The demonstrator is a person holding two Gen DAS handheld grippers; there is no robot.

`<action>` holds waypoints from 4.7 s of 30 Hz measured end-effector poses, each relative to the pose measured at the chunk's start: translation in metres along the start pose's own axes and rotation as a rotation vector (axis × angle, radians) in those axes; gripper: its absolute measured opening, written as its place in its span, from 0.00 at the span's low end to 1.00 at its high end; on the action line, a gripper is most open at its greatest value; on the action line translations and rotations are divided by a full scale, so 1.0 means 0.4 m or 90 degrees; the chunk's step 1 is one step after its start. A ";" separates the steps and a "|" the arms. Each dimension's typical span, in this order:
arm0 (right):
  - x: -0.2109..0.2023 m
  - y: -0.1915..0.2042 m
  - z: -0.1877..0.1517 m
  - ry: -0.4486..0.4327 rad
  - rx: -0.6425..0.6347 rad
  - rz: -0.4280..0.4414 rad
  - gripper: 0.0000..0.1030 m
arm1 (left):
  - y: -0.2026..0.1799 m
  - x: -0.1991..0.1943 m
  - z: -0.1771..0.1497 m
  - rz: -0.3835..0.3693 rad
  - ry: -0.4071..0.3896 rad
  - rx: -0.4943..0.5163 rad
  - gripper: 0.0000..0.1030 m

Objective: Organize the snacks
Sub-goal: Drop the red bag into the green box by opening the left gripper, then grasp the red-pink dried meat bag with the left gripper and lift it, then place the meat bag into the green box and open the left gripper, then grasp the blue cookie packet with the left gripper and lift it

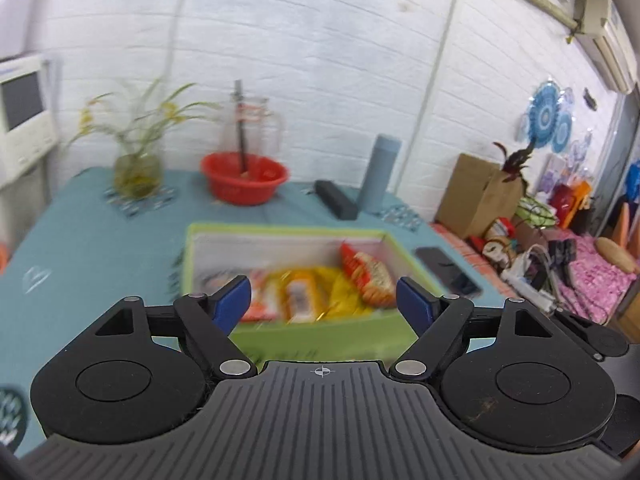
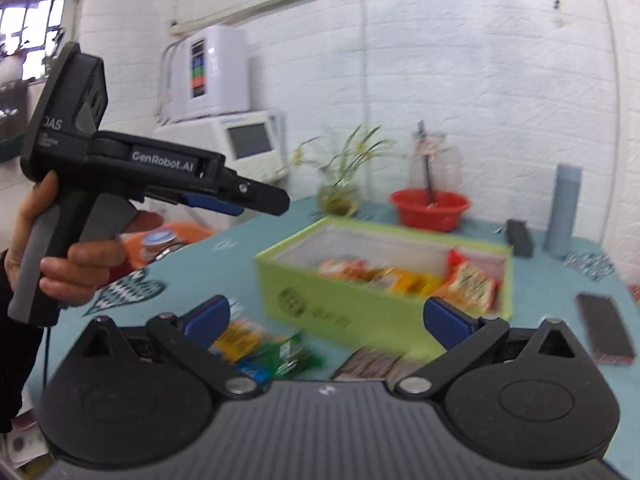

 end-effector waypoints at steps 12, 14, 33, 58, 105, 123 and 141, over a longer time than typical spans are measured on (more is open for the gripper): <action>0.230 0.298 -0.183 0.142 0.085 0.172 1.00 | 0.276 -0.093 -0.323 0.083 0.164 -0.153 0.61; 0.271 0.318 -0.181 0.153 0.064 0.165 0.99 | 0.279 -0.088 -0.324 0.061 0.168 -0.144 0.61; 0.246 0.387 -0.209 0.195 0.013 0.164 0.99 | 0.219 -0.153 -0.406 0.011 0.184 -0.080 0.41; 0.228 0.162 0.009 0.058 -0.017 0.035 0.73 | 0.105 -0.021 -0.114 -0.065 0.111 -0.075 0.06; 0.301 0.189 -0.191 0.196 0.043 0.072 0.97 | 0.102 0.078 -0.304 -0.004 0.229 -0.050 0.35; 0.190 0.235 -0.251 0.179 0.038 0.042 0.99 | 0.022 -0.027 -0.381 -0.017 0.215 -0.022 0.37; 0.165 0.223 -0.228 0.163 0.030 0.061 0.65 | 0.033 -0.035 -0.376 -0.027 0.209 -0.024 0.18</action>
Point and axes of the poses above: each gripper's, at about its wrist camera, not at the fingertips, and x roughly the way its jaws point, y to its left, z to its top, the point moved 3 cm from there along x, roughly the way its jaws point, and after that the axes turned 8 degrees about z, right-handed, at the moved point
